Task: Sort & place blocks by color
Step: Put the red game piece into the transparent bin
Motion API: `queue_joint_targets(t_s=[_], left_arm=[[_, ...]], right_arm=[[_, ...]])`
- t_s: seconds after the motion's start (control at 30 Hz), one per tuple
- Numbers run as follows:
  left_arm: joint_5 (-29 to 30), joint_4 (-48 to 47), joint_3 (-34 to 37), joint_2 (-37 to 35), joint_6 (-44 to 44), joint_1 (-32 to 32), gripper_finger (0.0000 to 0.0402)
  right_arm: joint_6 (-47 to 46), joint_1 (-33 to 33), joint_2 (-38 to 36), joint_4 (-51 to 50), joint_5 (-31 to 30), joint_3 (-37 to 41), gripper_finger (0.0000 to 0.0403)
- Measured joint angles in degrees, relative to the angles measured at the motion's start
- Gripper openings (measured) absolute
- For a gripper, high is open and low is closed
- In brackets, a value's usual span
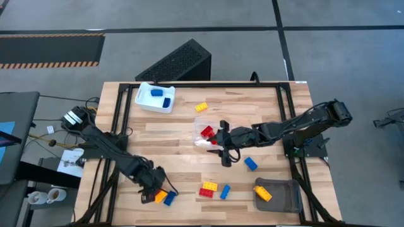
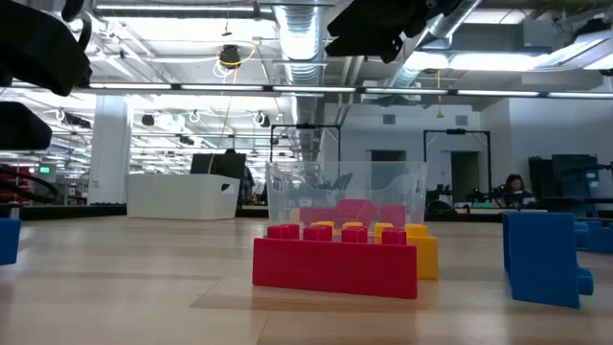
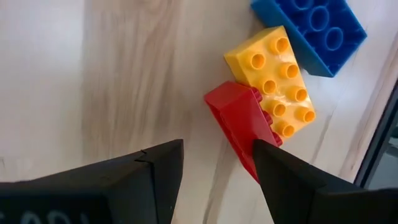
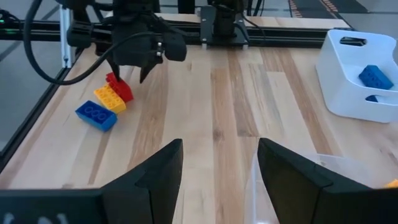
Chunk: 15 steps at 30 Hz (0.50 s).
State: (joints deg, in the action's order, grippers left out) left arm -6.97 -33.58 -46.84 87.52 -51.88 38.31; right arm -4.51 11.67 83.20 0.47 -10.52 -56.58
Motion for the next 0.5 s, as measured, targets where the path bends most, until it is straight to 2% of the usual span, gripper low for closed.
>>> queue_joint_targets(t_s=[0.23,0.5], left_arm=[[0.3,-1.3,0.0,-0.1,1.9,-0.5,0.0176],[1.2,0.0,0.3,-3.7,1.3,-0.6,0.0176]], right_arm=[[0.0,0.7,0.0,-0.1,0.1,0.0,0.023],[0.1,0.7,0.0,-0.2,0.1,0.0,0.023]])
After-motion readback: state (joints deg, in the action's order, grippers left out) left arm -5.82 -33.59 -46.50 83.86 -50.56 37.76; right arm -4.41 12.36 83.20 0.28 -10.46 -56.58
